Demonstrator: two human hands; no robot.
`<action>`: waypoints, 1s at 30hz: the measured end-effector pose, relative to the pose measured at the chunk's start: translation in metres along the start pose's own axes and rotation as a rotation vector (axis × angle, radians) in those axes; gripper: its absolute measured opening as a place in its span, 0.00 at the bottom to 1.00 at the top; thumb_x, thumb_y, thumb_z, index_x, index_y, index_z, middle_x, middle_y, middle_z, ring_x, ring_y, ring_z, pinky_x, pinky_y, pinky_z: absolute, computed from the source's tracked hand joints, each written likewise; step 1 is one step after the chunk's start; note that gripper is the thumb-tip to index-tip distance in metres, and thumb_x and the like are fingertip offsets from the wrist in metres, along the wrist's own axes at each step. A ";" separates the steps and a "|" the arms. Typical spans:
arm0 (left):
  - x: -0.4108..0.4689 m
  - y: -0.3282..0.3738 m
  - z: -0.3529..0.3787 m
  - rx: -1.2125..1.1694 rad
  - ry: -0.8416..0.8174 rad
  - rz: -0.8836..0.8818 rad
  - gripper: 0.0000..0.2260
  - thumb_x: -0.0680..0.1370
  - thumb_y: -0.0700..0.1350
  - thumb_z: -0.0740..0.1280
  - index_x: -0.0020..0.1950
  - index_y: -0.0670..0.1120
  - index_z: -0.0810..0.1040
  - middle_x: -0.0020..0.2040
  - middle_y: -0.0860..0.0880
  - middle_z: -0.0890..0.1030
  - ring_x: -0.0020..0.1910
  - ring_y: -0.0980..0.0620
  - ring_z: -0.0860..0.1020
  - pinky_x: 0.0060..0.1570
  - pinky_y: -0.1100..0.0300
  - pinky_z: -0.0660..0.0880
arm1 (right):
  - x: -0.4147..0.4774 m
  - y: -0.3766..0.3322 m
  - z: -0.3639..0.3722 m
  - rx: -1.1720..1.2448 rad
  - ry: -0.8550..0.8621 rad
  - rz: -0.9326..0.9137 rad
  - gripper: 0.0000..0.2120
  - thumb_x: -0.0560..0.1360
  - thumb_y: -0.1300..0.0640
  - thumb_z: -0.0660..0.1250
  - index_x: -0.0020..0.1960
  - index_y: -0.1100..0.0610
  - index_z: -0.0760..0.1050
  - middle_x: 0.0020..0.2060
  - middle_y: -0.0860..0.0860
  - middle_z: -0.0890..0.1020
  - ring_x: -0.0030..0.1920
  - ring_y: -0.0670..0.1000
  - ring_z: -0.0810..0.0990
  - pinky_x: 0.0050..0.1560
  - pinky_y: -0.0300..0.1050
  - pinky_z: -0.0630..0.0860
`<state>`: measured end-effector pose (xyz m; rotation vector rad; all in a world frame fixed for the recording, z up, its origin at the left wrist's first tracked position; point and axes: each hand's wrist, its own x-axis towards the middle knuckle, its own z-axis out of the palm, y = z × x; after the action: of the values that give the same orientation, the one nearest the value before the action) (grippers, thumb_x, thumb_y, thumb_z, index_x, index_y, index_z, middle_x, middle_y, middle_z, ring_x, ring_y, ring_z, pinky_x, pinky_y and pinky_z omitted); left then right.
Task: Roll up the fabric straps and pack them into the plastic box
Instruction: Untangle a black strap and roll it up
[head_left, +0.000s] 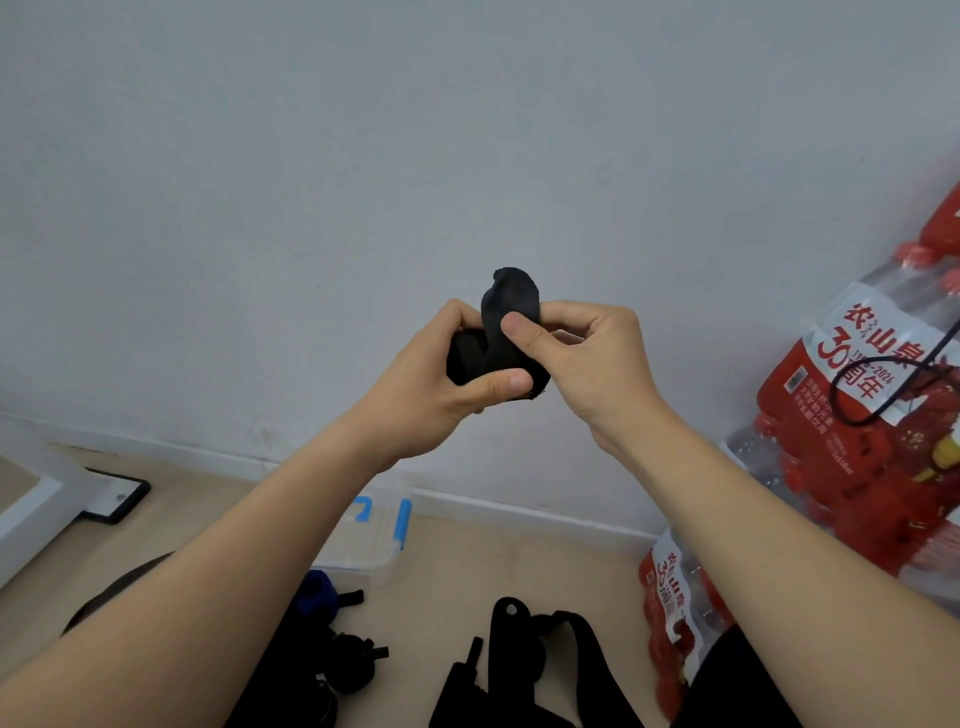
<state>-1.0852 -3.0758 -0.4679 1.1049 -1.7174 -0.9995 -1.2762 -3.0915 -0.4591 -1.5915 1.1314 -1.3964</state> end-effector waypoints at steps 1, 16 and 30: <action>-0.001 -0.001 -0.001 0.031 -0.001 0.016 0.19 0.77 0.51 0.80 0.60 0.49 0.75 0.49 0.49 0.84 0.45 0.55 0.83 0.45 0.59 0.82 | 0.000 0.000 -0.002 0.031 -0.013 0.018 0.02 0.79 0.55 0.78 0.48 0.53 0.90 0.40 0.53 0.90 0.42 0.54 0.90 0.42 0.46 0.85; -0.016 0.003 -0.004 0.390 -0.046 0.207 0.43 0.70 0.35 0.79 0.80 0.55 0.65 0.65 0.54 0.78 0.57 0.57 0.80 0.52 0.69 0.77 | -0.016 0.011 -0.003 0.362 -0.437 0.481 0.12 0.87 0.49 0.66 0.67 0.54 0.72 0.64 0.58 0.85 0.63 0.63 0.86 0.64 0.69 0.82; -0.029 0.004 -0.020 0.174 -0.174 -0.159 0.32 0.81 0.63 0.69 0.80 0.52 0.61 0.72 0.52 0.70 0.63 0.54 0.82 0.63 0.56 0.82 | -0.021 0.005 0.043 -0.035 -0.052 0.206 0.09 0.86 0.51 0.66 0.54 0.56 0.78 0.52 0.55 0.85 0.53 0.56 0.85 0.55 0.59 0.85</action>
<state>-1.0605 -3.0513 -0.4643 1.3155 -1.9086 -1.0862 -1.2350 -3.0753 -0.4775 -1.4806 1.2561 -1.2002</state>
